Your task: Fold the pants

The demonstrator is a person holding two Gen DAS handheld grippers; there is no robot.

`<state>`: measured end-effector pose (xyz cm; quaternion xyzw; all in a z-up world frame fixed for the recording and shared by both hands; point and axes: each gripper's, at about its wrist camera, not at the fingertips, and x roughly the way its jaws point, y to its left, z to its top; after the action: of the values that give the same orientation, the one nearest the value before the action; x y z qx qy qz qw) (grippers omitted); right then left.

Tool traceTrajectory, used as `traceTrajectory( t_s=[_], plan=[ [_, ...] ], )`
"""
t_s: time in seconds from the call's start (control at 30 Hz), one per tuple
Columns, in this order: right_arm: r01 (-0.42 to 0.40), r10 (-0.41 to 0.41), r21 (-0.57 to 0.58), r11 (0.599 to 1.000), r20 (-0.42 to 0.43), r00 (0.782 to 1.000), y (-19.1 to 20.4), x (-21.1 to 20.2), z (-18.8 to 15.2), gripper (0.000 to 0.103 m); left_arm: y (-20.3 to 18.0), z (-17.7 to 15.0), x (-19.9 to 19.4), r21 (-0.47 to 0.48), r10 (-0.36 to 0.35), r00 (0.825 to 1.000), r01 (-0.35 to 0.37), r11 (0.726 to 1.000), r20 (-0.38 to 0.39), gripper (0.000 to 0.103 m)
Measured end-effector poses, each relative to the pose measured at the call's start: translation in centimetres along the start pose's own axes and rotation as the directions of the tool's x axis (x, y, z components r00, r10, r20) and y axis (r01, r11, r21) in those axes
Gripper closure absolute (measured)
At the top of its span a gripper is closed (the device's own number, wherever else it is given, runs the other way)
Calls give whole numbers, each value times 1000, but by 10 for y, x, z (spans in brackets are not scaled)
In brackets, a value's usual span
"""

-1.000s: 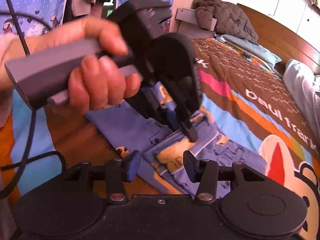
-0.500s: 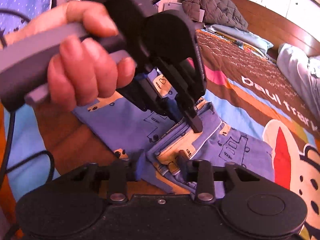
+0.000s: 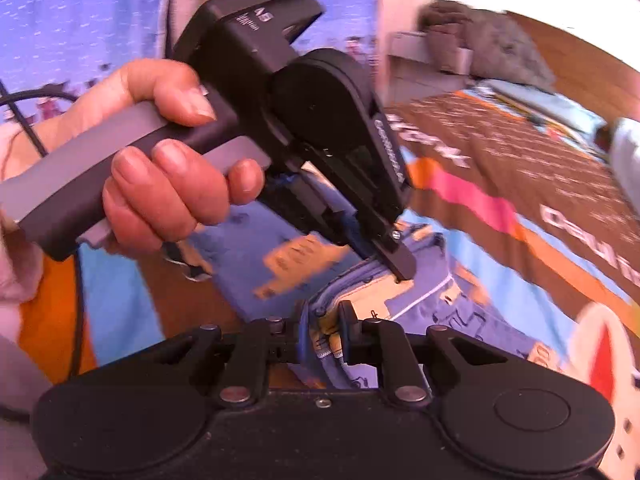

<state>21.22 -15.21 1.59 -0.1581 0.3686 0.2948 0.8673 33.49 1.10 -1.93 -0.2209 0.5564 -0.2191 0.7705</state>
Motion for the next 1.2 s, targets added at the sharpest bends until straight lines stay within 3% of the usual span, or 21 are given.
traceTrajectory(
  t_s=[0.03,0.1,0.13,0.17,0.2,0.23,0.27,0.4,0.47,0.5,0.57,0.6,0.67,0.7,0.77,0.8,0.87,0.93,1.03,1.13,1.2],
  plan=[
    [-21,21,-13,1000,-6,1000,2,5,3,83,7,1,1,-5,23,1000,-23,1000,-5,94],
    [-92,91,-28,995,-36,995,6,19,6,77,19,1,1,-15,106,994,-106,994,8,84],
    [-118,117,-24,993,-52,992,7,22,6,67,21,-2,0,-14,146,989,-146,989,26,78],
    [-136,134,-18,991,-73,988,8,24,4,58,23,-4,-2,-6,166,985,-166,986,46,64],
    [-140,138,-22,990,-82,987,10,22,1,39,25,-7,-6,1,161,985,-161,987,68,51],
    [-146,142,-36,989,-82,986,9,18,-3,28,26,-9,-10,-3,149,985,-150,989,88,44],
    [-143,138,-58,988,-78,987,9,11,-10,27,26,-11,-16,-4,135,984,-135,991,119,36],
    [28,-31,-84,996,-34,999,-13,-27,-35,19,2,-24,-31,107,79,966,-108,988,246,28],
    [140,-140,-40,989,6,990,-33,-40,-41,9,-13,-27,-26,154,67,958,-114,981,279,25],
    [227,-227,2,974,20,974,-47,-43,-42,1,-21,-29,-18,150,95,952,-143,978,290,23],
    [404,-405,72,912,3,914,-74,-41,-40,1,-33,-30,3,113,216,935,-256,960,282,20],
    [480,-480,91,873,-14,877,-85,-34,-40,1,-37,-32,18,103,303,914,-340,935,271,21],
    [563,-562,109,819,-47,826,-103,-17,-41,1,-38,-36,42,111,427,862,-469,876,273,22],
    [575,-571,114,810,-69,818,-111,-5,-41,1,-36,-41,49,121,447,850,-493,862,278,21],
    [555,-549,125,822,-83,832,-118,15,-49,1,-33,-47,51,127,444,840,-500,857,312,20],
    [552,-543,118,825,-100,834,-122,26,-56,1,-31,-48,50,125,435,843,-492,862,318,20],
    [579,-566,78,812,-142,812,-124,43,-70,1,-25,-46,46,94,410,856,-458,884,315,20],
    [568,-558,131,813,-107,823,-129,38,-79,1,-21,-41,43,72,396,868,-434,898,298,20],
    [619,-605,116,777,-134,785,-132,33,-75,1,-20,-37,34,34,412,870,-437,899,272,21],
    [643,-633,94,760,-115,765,-120,14,-69,2,-16,-41,20,-11,418,866,-432,902,274,16],
    [589,-585,79,804,-71,808,-98,-8,-71,1,-10,-52,13,-14,422,868,-434,901,261,7]
  ],
)
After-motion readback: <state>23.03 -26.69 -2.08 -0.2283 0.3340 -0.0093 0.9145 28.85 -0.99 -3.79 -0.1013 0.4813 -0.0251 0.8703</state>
